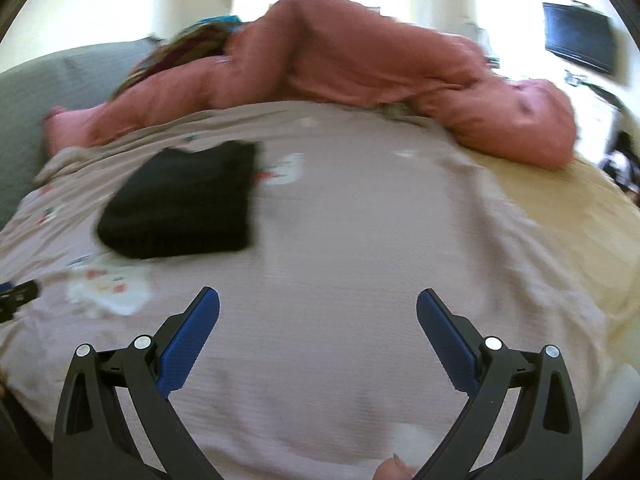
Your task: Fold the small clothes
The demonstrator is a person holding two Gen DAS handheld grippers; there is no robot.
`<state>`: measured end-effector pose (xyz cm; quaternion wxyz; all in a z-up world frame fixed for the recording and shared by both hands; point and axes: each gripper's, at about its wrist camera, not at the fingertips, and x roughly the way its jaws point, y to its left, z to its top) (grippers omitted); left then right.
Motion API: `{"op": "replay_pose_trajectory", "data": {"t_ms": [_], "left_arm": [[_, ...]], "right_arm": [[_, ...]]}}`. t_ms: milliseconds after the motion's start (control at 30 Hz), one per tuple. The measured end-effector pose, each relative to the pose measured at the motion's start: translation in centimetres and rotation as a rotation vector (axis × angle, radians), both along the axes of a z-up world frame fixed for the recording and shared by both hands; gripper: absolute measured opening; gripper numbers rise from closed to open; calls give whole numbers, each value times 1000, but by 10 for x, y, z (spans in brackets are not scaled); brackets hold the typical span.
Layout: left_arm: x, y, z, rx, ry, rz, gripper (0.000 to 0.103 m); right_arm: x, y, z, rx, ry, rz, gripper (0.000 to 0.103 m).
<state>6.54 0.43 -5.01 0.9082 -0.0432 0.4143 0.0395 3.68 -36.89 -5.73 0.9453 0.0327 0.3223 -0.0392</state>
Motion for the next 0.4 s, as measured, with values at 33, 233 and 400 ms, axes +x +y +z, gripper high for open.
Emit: {"op": "replay_pose_trajectory", "data": {"t_ms": [33, 233, 400], "left_arm": [[1, 4, 1, -6, 0, 4, 93], [23, 65, 7, -48, 30, 92, 93], [51, 184, -5, -43, 106, 325, 93]], "right_arm": [[-6, -16, 1, -16, -10, -63, 98], [-54, -131, -4, -84, 25, -440, 98], [-120, -240, -27, -137, 150, -811, 98]]}}
